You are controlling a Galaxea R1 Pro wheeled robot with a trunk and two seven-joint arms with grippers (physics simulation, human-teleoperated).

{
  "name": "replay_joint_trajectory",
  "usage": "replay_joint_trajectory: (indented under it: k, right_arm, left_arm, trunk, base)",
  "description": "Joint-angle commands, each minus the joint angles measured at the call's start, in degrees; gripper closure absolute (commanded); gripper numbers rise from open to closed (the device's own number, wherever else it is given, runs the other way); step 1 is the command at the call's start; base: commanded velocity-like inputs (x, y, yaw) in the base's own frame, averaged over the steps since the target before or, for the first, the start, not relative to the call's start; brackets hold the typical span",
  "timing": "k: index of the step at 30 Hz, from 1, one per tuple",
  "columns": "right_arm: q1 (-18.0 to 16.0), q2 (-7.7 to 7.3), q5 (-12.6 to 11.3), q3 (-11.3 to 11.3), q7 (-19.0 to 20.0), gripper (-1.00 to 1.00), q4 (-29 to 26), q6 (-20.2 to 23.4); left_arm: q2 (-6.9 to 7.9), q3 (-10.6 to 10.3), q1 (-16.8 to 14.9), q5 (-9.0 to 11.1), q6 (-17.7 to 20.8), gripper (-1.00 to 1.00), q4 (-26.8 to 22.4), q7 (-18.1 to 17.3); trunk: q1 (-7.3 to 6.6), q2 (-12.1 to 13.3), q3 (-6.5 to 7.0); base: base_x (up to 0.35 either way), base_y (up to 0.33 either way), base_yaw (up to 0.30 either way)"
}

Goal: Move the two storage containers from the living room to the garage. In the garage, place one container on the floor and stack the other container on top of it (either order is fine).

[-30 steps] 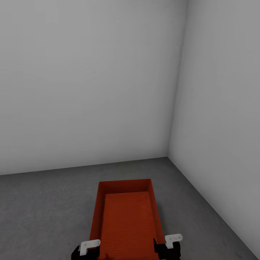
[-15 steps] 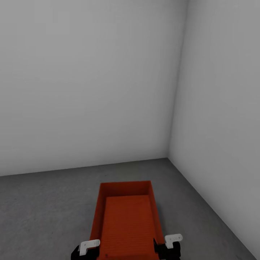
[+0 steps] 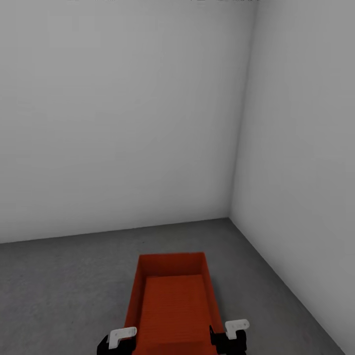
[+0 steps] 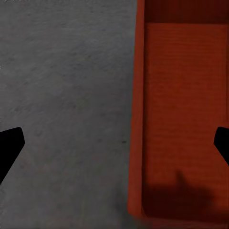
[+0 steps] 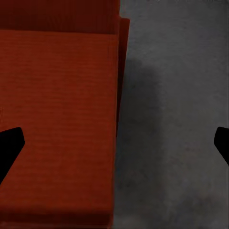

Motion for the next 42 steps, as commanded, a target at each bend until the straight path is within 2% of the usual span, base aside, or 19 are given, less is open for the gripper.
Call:
replay_joint_trajectory:
  k: [1, 42]
  right_arm:
    - [-0.04, -0.01, 0.24, 0.39, -0.53, -1.0, 0.05, -0.08]
    - [-0.04, -0.01, 0.24, 0.39, -0.53, -1.0, 0.08, -0.08]
  left_arm:
    - [0.04, -0.5, -0.04, 0.63, -0.23, -1.0, 0.06, 0.34]
    - [0.0, -0.52, -0.04, 0.63, -0.23, -1.0, 0.06, 0.34]
  trunk:
    - [-0.24, 0.39, 0.12]
    - [-9.24, 16.83, 7.48]
  base:
    - [0.0, 0.0, 0.0]
    - [0.0, 0.0, 0.0]
